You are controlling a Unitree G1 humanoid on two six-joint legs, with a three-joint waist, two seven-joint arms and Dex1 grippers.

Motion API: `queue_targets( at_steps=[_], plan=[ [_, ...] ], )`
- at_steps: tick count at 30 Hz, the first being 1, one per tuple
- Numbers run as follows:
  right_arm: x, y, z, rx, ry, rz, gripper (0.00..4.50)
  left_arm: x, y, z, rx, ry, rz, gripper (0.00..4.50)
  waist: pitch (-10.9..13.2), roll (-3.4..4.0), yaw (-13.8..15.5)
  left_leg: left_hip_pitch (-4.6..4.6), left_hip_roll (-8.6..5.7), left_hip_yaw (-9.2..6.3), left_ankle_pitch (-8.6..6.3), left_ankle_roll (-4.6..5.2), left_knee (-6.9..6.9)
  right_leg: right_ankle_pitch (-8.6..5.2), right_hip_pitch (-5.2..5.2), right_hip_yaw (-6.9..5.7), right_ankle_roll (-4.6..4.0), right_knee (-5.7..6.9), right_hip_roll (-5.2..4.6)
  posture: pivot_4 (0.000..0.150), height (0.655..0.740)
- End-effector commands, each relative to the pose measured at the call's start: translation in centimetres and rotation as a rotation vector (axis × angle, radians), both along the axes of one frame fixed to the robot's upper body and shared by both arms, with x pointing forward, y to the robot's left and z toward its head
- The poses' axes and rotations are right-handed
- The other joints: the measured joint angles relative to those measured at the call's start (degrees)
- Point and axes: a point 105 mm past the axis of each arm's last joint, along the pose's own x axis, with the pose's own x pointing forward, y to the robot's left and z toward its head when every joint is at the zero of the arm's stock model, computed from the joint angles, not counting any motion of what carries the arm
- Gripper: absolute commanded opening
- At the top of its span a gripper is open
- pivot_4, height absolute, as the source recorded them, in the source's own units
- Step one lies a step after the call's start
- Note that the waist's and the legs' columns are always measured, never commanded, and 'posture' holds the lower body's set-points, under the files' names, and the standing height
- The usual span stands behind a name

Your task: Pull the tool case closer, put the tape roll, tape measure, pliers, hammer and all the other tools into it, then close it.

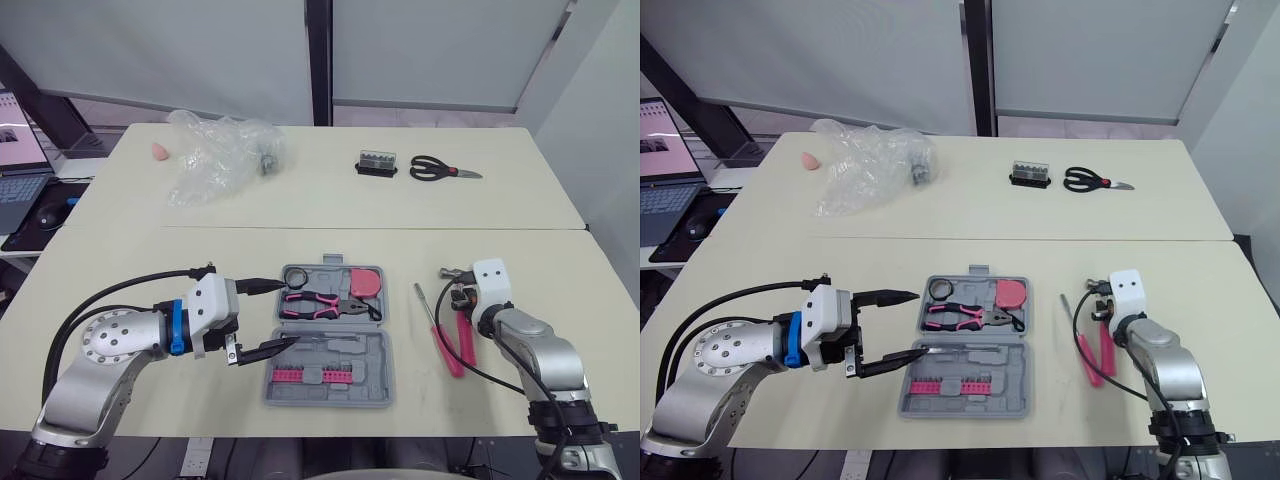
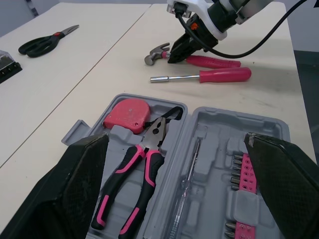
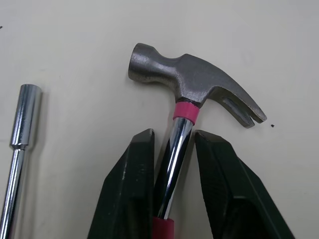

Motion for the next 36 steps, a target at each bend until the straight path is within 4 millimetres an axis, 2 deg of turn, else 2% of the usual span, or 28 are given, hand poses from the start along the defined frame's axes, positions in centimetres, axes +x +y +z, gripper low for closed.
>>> queue_targets(
  at_steps=[1, 3, 12, 21, 23, 27, 30, 33, 36],
  plan=[
    [-0.3, -0.9, 0.8, 0.011, -0.02, -0.047, 0.48, -0.2, -0.8, 0.9, -0.005, -0.04, -0.029, 4.5, 0.0, 0.0, 0.01, 0.0, 0.0, 0.0, 0.0, 0.0, 0.0, 0.0, 0.0, 0.0, 0.0, 0.0, 0.0, 0.15, 0.74],
    [-0.6, -1.2, 0.9, 0.029, -0.015, -0.065, 0.21, -0.2, -0.9, 1.0, -0.006, -0.04, -0.034, 4.5, 0.0, 0.0, 0.01, 0.0, 0.0, 0.0, 0.0, 0.0, 0.0, 0.0, 0.0, 0.0, 0.0, 0.0, 0.0, 0.15, 0.74],
    [-3.2, -1.8, 0.7, 0.051, 0.017, -0.102, 0.21, -0.3, -1.7, 1.2, -0.007, -0.034, -0.052, 4.5, 0.0, 0.0, 0.1, -0.02, 0.0, -0.01, 0.0, 0.0, -0.01, 0.0, 0.0, 0.01, 0.0, -0.01, 0.0, 0.15, 0.74],
    [-4.0, -1.4, -0.2, 0.126, 0.051, -0.153, 0.21, -0.3, -2.0, 1.2, -0.003, -0.034, -0.06, 4.5, 0.0, 0.0, 0.09, -0.02, 0.0, -0.01, 0.0, 0.0, -0.02, 0.0, -0.02, 0.01, 0.0, -0.01, 0.01, 0.15, 0.74],
    [-4.1, -1.5, -0.1, 0.159, 0.052, -0.174, 0.92, -0.3, -2.0, 1.2, -0.002, -0.035, -0.059, 4.5, 0.0, 0.0, 0.09, -0.02, 0.0, -0.02, 0.0, 0.0, -0.02, 0.0, -0.01, 0.01, 0.0, -0.01, 0.01, 0.15, 0.74],
    [-4.4, -1.4, 0.7, 0.192, 0.042, -0.159, 1.81, -0.3, -1.9, 1.2, -0.001, -0.035, -0.053, 4.5, 0.0, 0.01, 0.09, -0.02, 0.0, -0.01, 0.0, 0.0, -0.02, 0.0, -0.01, 0.01, 0.0, -0.01, 0.01, 0.15, 0.74],
    [-4.9, -1.3, 2.4, 0.197, 0.011, -0.085, 2.48, -0.4, -1.6, 1.1, -0.001, -0.033, -0.04, 4.5, 0.03, 0.04, 0.1, -0.03, 0.0, -0.01, 0.0, 0.0, -0.03, 0.0, -0.01, 0.02, 0.0, -0.02, 0.01, 0.15, 0.74],
    [-5.7, -1.3, 4.7, 0.108, -0.002, 0.122, 3.18, -0.5, -1.4, 1.0, -0.001, -0.033, -0.033, 4.5, 0.07, 0.11, 0.14, -0.05, -0.01, 0.01, 0.0, 0.0, -0.02, 0.0, -0.02, 0.02, 0.01, -0.04, -0.01, 0.15, 0.74],
    [-6.0, -1.2, 6.8, -0.08, -0.015, 0.39, 3.18, -0.6, -1.4, 1.0, -0.002, -0.032, -0.034, 4.5, 0.07, 0.11, 0.14, -0.04, -0.05, 0.02, 0.0, 0.01, 0.0, -0.01, 0.02, 0.01, 0.02, -0.05, -0.04, 0.15, 0.74]
  ],
)
